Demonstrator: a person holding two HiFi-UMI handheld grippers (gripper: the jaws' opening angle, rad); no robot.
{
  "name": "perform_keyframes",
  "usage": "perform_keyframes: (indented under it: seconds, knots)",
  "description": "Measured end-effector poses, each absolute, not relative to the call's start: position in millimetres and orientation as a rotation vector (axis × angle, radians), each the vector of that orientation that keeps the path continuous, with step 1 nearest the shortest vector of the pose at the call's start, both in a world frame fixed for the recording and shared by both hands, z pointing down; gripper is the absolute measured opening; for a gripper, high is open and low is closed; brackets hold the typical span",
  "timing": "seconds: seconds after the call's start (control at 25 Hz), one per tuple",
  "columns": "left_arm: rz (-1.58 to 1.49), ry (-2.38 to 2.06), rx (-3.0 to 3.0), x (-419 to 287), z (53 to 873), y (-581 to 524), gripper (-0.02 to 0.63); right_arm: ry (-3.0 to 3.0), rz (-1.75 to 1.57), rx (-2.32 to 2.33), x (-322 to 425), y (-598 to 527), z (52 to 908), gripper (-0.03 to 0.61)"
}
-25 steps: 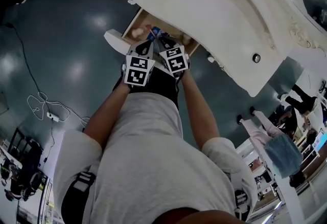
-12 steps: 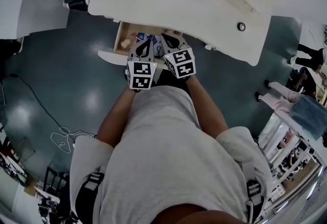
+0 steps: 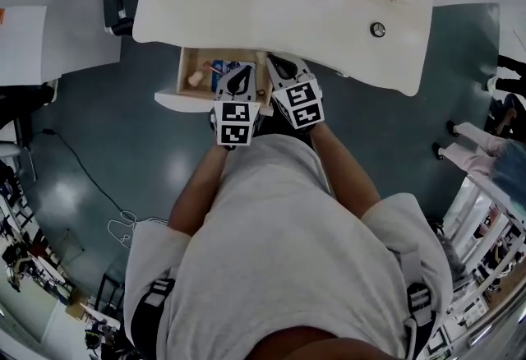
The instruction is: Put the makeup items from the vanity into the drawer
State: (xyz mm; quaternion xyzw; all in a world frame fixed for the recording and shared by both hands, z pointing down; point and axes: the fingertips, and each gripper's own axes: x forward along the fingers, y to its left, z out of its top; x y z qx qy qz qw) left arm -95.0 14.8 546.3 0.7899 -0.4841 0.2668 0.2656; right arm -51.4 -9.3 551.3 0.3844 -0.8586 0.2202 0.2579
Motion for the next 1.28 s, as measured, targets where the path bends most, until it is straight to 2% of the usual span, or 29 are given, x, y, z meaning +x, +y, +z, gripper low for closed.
perform_keyframes:
  seconds: [1.28]
  knots:
    - [0.892, -0.947, 2.453, 174, 518, -8, 0.008, -2.172, 0.638, 1.530, 230, -17, 507, 0.015]
